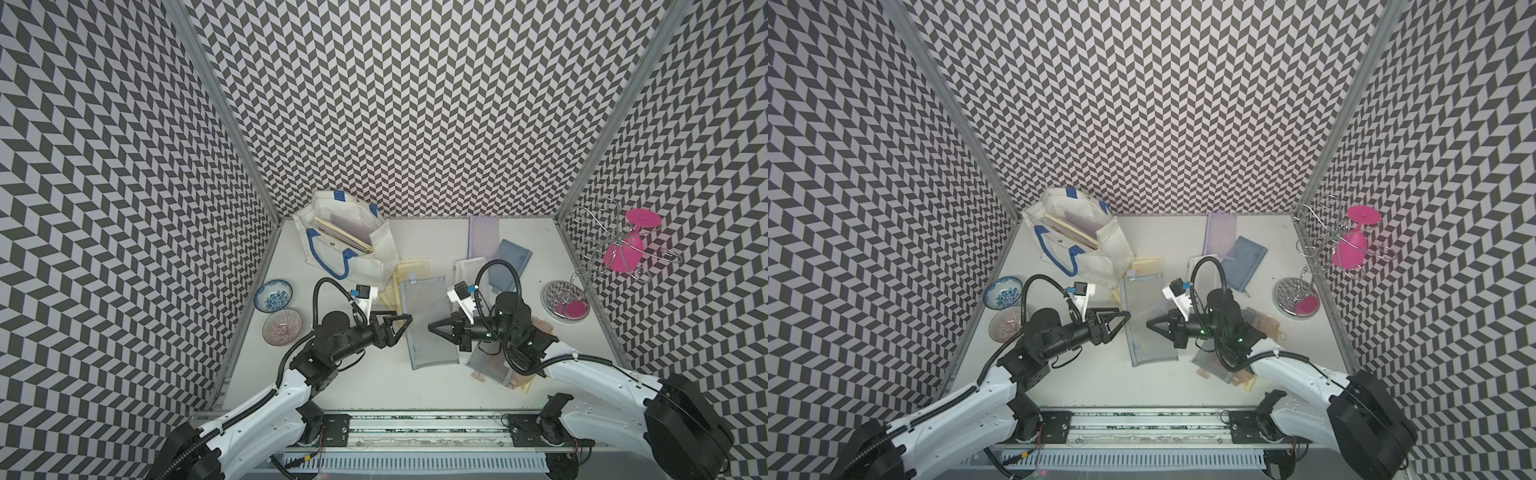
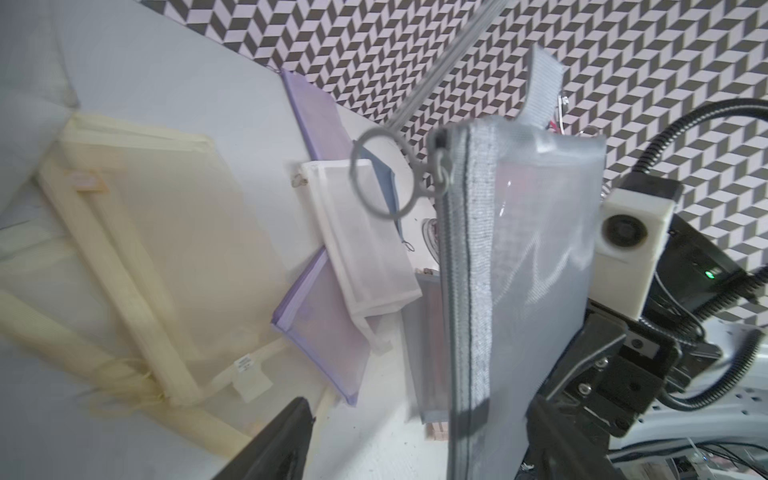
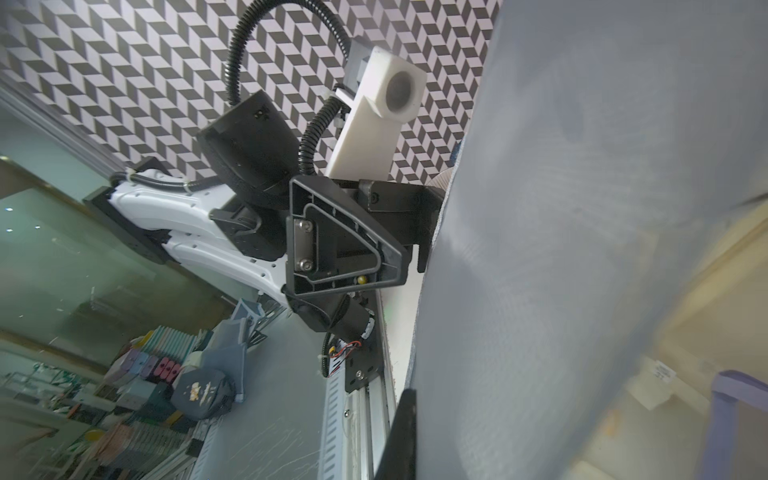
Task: Put the pencil pouch into the canvas bag
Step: Pick up the pencil pouch.
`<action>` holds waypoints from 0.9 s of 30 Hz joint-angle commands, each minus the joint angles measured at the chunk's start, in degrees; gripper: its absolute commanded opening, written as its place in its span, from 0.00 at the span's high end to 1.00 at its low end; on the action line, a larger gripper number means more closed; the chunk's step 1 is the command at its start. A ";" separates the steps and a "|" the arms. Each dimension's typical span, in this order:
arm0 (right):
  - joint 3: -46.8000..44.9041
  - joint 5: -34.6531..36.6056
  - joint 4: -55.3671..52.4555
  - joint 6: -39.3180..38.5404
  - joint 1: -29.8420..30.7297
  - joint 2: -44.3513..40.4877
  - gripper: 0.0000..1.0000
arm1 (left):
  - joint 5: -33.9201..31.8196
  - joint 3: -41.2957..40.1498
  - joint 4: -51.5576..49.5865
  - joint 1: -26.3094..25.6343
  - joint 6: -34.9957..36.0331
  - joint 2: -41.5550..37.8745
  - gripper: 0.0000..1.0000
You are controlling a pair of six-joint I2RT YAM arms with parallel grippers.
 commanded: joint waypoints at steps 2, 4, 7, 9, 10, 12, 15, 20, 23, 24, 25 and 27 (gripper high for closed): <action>1.46 -4.89 4.81 0.63 0.41 1.66 1.00 | 5.94 -0.34 6.62 -1.17 -0.15 -0.08 0.33; 1.14 -5.54 5.55 0.80 0.45 2.06 1.00 | 6.86 -0.63 8.31 -1.58 -0.58 0.29 0.43; 0.49 -5.74 7.41 1.73 0.50 2.37 1.00 | 8.10 -0.97 10.26 -1.98 -1.09 0.74 0.57; 0.57 -5.62 7.29 1.75 0.50 2.71 1.00 | 8.22 -1.06 10.63 -2.16 -1.22 0.51 0.76; 0.51 -5.45 7.26 1.76 0.50 2.77 0.99 | 8.13 -1.06 10.60 -2.29 -1.22 0.33 0.85; 0.48 -4.38 6.94 1.88 0.50 2.68 0.89 | 7.68 -1.02 9.67 -2.29 -1.01 -0.55 1.00; 1.18 -1.12 4.05 0.93 0.50 2.08 0.56 | 6.11 -0.50 6.88 -2.23 -0.11 -2.47 1.00; 5.44 9.29 -7.38 -5.03 0.43 0.63 0.17 | 2.15 3.91 -3.09 -1.01 1.98 -6.03 1.00; 8.22 19.31 -11.10 -6.76 0.42 -0.79 0.11 | -0.54 9.78 -12.51 2.19 2.91 -6.63 1.00; 9.13 23.55 -11.37 -7.15 0.46 -1.07 0.11 | -1.15 12.12 -15.52 3.91 2.91 -6.40 1.00; 9.95 26.74 -11.72 -7.50 0.39 -1.25 0.09 | -1.42 14.11 -17.71 5.54 2.91 -6.04 1.00; 13.03 33.14 -13.54 -9.95 0.19 -0.52 0.07 | -1.86 19.46 -22.22 10.35 2.36 -4.50 1.00</action>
